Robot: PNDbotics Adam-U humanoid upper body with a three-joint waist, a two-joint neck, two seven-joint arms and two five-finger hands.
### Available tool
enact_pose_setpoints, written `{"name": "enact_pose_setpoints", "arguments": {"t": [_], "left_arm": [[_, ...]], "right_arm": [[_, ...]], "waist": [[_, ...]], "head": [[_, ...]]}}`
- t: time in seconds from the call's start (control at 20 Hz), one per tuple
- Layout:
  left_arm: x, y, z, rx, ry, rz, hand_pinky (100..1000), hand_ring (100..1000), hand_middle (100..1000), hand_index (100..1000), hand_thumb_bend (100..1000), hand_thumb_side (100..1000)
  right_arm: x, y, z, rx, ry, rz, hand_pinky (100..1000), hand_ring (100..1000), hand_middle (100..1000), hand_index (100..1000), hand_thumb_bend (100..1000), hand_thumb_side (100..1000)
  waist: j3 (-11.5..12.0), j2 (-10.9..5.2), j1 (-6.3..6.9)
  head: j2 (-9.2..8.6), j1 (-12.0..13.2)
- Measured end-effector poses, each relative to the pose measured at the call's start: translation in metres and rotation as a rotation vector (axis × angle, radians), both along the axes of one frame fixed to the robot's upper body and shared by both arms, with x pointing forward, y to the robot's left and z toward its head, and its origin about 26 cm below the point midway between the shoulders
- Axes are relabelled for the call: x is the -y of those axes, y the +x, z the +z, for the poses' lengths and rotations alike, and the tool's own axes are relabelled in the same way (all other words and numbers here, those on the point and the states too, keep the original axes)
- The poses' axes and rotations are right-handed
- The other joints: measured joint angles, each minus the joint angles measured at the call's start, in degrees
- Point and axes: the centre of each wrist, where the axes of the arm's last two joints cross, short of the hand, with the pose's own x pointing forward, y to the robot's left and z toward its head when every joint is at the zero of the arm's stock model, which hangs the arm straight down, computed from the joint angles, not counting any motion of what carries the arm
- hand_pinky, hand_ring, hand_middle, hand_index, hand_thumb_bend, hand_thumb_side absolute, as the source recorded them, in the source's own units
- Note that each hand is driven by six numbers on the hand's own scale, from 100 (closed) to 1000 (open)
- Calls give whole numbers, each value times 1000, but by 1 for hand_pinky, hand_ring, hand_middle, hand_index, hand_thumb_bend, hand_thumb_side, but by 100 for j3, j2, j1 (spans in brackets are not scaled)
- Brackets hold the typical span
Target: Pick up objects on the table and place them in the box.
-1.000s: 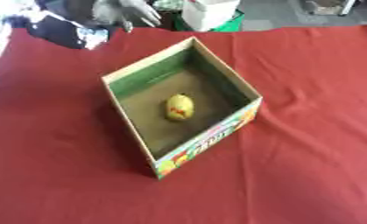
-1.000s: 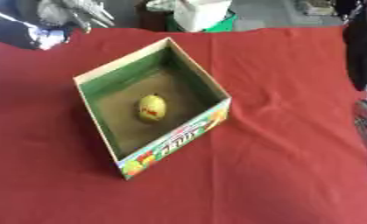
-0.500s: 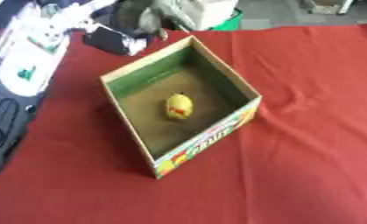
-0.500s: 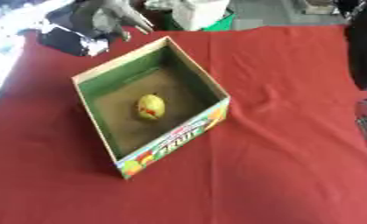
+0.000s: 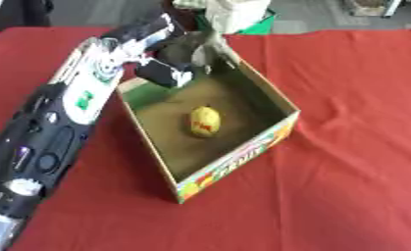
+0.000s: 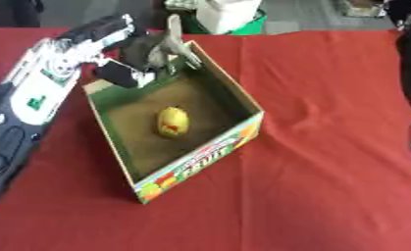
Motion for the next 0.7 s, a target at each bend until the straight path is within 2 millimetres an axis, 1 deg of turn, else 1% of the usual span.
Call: {"name": "enact_pose_setpoints", "arguments": {"t": [0.2, 0.25, 0.4, 0.45, 0.5, 0.55, 0.6, 0.65, 0.7], "left_arm": [[4, 4, -15, -23, 44, 25, 440, 488, 376, 345, 100, 267], [5, 5, -17, -28, 54, 26, 452, 499, 392, 377, 100, 264], [9, 8, -31, -69, 91, 24, 478, 518, 422, 425, 100, 259], [9, 8, -34, -84, 101, 23, 489, 537, 443, 465, 100, 254], [10, 9, -35, -93, 111, 19, 492, 541, 447, 472, 100, 253], [11, 9, -36, -101, 127, 16, 534, 577, 486, 558, 100, 246], [12, 9, -37, -107, 146, 13, 545, 589, 503, 591, 100, 245], [13, 9, -38, -113, 168, 12, 572, 606, 540, 656, 100, 276], [14, 9, -38, -119, 190, 11, 589, 628, 574, 696, 100, 431]], "right_arm": [[-1, 0, 0, 0, 3, 3, 801, 787, 715, 860, 100, 847], [-1, 0, 0, 0, 4, 4, 801, 787, 714, 860, 100, 846], [-1, 0, 0, 0, 5, 5, 801, 787, 714, 860, 100, 854], [-1, 0, -1, -1, 5, 4, 801, 787, 714, 860, 100, 846], [-1, 0, -1, -1, 5, 4, 801, 787, 714, 860, 100, 846], [-1, 0, -1, -2, 5, 4, 802, 787, 713, 860, 100, 844], [-1, 0, -1, -3, 6, 3, 802, 787, 713, 860, 100, 844], [-1, 0, -1, -4, 6, 3, 802, 787, 712, 859, 100, 844], [-1, 0, -2, -5, 7, 2, 802, 787, 712, 859, 100, 844]], "waist": [[12, 17, -16], [14, 17, -19], [14, 21, -20], [14, 23, -22], [15, 23, -23], [15, 23, -23], [15, 23, -22], [14, 23, -22], [13, 23, -22]], "head": [[0, 13], [0, 14], [0, 17], [0, 18], [0, 18], [0, 18], [0, 19], [0, 20], [0, 22]]}}
